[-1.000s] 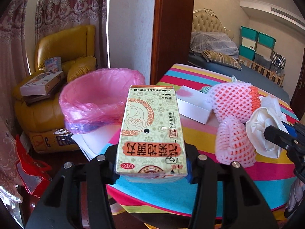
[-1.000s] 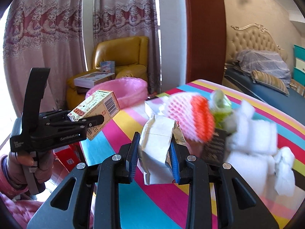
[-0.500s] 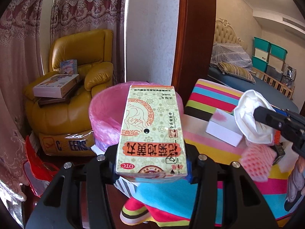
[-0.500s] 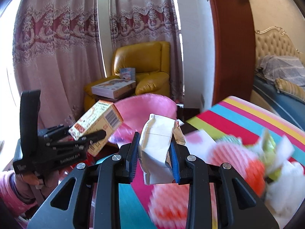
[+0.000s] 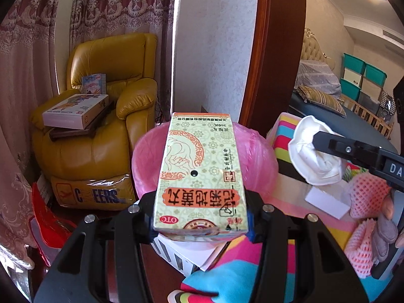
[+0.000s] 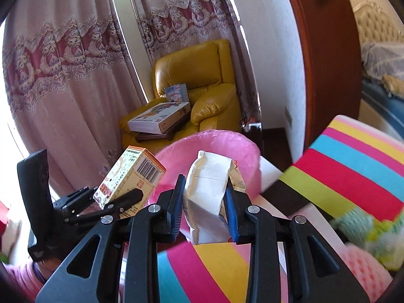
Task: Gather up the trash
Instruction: 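Carry both items over the pink bin and open both grippers, then move both open grippers back over the table items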
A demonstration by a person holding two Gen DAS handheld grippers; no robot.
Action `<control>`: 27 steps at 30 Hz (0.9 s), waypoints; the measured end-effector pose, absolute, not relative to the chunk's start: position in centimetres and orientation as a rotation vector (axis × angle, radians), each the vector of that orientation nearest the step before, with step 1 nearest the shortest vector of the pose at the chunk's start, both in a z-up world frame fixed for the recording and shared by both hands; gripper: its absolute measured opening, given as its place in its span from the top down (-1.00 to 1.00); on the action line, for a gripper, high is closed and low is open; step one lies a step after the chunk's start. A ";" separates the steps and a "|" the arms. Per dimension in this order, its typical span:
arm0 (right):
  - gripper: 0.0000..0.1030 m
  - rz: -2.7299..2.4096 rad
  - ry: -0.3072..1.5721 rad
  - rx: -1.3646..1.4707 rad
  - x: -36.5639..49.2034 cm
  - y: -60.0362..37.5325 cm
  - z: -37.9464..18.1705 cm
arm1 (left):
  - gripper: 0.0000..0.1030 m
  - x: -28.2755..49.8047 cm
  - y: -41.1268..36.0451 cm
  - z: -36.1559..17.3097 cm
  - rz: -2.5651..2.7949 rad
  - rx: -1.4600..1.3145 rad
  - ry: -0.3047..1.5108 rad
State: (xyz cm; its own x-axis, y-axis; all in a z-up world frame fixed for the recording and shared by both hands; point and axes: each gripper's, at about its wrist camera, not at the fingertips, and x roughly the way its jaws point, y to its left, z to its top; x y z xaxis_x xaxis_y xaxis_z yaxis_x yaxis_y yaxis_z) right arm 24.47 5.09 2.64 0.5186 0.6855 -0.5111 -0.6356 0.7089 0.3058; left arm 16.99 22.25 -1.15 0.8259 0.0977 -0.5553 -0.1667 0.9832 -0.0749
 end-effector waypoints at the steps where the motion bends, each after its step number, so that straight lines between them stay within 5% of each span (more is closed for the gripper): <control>1: 0.42 0.792 0.662 0.093 25.4 5.8 2.6 | 0.06 17.6 22.8 -1.0 0.143 -0.128 0.584; 9: 0.32 0.766 0.734 0.049 30.3 10.7 0.9 | -0.01 22.0 25.7 -1.3 0.123 -0.146 0.603; 12: -0.19 0.765 0.729 0.071 31.2 10.7 0.8 | -0.56 22.7 26.6 -1.5 0.164 -0.141 0.572; 16: -0.27 0.768 0.689 0.097 30.2 8.7 2.4 | -0.90 21.0 27.4 -1.0 0.189 -0.178 0.481; 27: -0.64 0.686 0.521 -0.067 20.1 0.2 5.4 | -0.91 14.0 22.2 -0.9 0.162 -0.154 0.455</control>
